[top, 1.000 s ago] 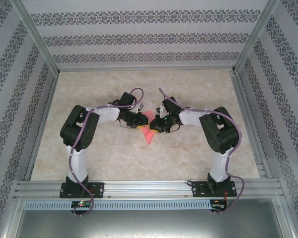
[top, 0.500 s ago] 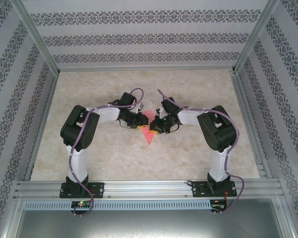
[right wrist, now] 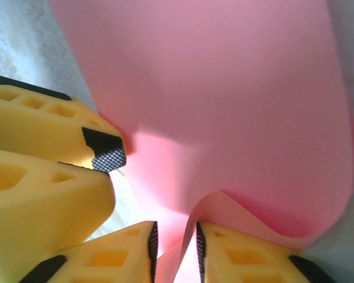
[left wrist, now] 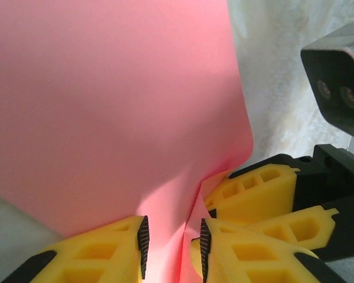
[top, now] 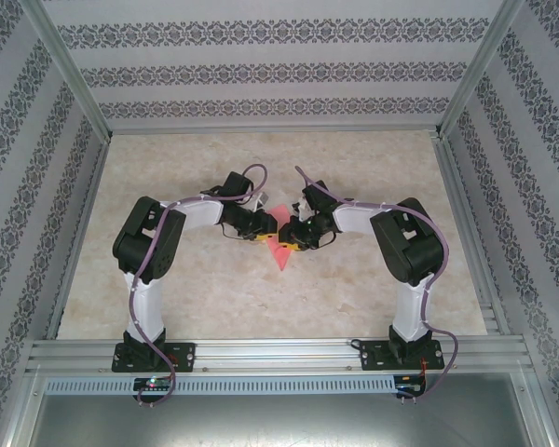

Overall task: Fold a paper plane with a square sheet of paper (pick it up from the middle)
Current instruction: Third fold the triangle at the center of the table.

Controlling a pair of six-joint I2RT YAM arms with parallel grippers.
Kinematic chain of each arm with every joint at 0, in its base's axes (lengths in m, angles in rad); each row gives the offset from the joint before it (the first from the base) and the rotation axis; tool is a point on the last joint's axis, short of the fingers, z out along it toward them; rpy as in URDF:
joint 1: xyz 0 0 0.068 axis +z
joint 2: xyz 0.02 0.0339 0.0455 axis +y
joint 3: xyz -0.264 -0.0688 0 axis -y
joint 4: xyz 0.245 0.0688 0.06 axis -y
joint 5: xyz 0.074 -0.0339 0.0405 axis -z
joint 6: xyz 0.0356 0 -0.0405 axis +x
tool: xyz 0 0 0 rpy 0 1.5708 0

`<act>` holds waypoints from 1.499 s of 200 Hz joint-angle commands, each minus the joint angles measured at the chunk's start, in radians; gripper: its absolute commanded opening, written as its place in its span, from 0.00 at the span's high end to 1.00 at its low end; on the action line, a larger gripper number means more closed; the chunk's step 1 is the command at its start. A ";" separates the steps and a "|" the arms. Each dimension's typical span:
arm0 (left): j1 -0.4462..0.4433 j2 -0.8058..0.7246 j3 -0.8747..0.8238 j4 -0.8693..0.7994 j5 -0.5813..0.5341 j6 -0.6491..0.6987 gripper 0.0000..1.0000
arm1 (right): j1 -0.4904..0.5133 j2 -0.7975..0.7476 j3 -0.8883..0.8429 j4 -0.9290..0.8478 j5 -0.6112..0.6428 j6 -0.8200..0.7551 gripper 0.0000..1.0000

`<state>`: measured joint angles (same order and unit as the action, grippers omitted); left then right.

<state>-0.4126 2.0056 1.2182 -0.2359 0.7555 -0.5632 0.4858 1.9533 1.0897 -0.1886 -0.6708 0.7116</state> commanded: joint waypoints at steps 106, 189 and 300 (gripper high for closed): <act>0.031 -0.155 -0.070 -0.030 -0.082 0.014 0.62 | 0.019 0.022 -0.036 0.059 -0.009 -0.008 0.55; 0.041 -0.153 -0.079 -0.013 -0.033 0.005 0.61 | 0.019 0.001 -0.064 0.083 -0.013 -0.007 0.50; 0.020 -0.058 -0.061 0.008 0.007 -0.007 0.71 | 0.016 0.002 -0.083 0.101 -0.015 -0.004 0.84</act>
<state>-0.3798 1.9171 1.1549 -0.2470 0.7341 -0.5644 0.4953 1.9400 1.0222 -0.0677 -0.6968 0.7097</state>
